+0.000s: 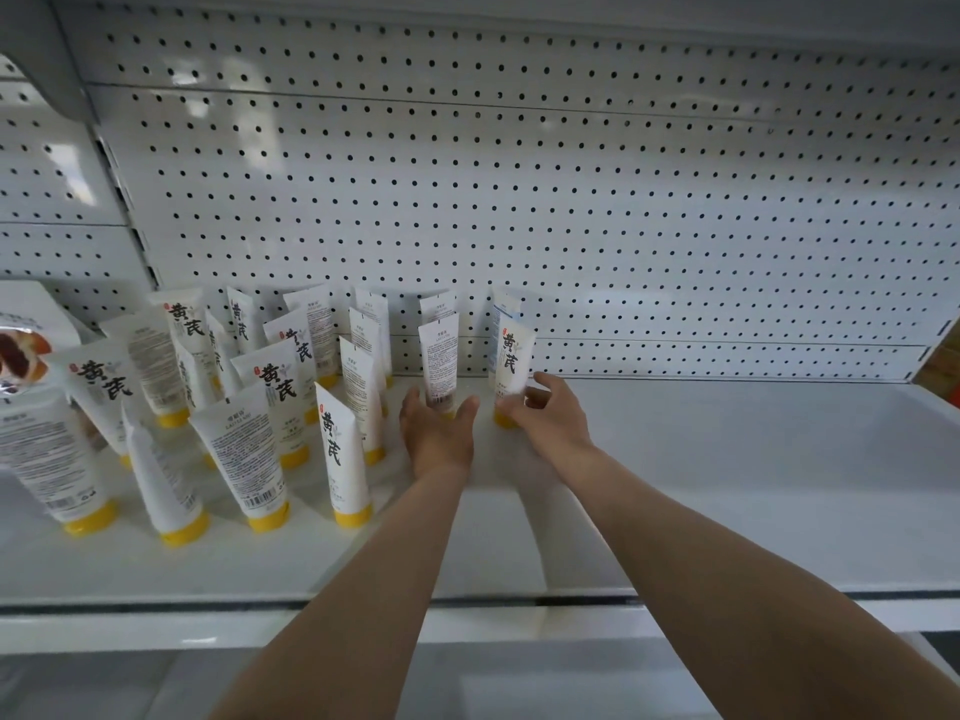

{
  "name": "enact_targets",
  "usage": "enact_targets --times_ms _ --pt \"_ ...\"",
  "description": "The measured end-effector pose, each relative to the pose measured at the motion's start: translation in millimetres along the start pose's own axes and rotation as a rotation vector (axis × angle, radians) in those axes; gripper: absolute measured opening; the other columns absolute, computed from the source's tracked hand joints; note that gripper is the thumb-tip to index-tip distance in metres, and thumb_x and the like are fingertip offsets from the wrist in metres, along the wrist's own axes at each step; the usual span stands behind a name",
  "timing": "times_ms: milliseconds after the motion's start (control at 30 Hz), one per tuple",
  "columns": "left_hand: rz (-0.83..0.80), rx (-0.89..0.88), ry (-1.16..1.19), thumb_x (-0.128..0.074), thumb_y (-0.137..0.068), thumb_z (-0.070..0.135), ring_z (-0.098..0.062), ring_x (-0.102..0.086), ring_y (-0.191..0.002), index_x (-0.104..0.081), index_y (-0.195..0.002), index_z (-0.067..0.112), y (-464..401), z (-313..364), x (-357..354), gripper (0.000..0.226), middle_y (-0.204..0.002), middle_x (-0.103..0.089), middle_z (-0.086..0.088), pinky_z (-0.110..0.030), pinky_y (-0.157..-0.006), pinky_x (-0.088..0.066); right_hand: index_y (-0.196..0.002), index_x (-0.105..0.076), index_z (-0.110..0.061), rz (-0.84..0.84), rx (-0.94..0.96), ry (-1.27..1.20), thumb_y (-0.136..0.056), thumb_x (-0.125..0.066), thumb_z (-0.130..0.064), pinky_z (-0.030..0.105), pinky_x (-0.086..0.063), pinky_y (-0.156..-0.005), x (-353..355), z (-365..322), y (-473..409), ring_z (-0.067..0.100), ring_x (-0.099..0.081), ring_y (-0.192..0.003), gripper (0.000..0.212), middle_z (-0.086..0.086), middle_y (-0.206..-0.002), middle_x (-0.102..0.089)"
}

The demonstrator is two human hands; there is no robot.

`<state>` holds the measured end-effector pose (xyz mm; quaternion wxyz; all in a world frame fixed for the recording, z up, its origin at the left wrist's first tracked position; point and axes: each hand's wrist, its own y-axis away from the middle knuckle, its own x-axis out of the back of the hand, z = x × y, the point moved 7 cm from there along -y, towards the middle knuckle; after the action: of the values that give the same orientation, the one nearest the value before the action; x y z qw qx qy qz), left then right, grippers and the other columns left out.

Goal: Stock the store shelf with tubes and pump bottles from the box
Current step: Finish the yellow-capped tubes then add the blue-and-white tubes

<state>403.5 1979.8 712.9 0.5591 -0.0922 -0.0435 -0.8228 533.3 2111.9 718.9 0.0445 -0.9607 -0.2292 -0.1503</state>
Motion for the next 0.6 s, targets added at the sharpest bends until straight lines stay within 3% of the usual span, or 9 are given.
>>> enact_targets --times_ms 333,600 --pt "0.066 0.019 0.001 -0.075 -0.083 0.04 -0.028 -0.031 -0.143 -0.03 -0.15 0.007 15.2 2.8 -1.8 0.088 -0.154 -0.032 -0.014 -0.037 -0.116 -0.029 -0.143 -0.048 -0.024 0.0 0.008 -0.091 -0.075 -0.084 -0.043 0.032 -0.047 -0.099 10.4 -2.8 5.1 0.011 -0.056 -0.109 0.079 -0.004 -0.131 -0.059" --pt "0.144 -0.08 0.017 -0.074 -0.084 0.038 -0.027 -0.026 -0.142 -0.034 -0.147 0.005 31.5 22.0 -0.3 0.081 -0.151 -0.035 -0.013 -0.037 -0.115 -0.026 -0.141 -0.051 -0.016 -0.012 0.057 -0.156 -0.075 -0.084 -0.044 0.031 -0.046 -0.103 23.8 -4.3 7.9 0.01 -0.057 -0.118 0.079 -0.002 -0.133 -0.06"
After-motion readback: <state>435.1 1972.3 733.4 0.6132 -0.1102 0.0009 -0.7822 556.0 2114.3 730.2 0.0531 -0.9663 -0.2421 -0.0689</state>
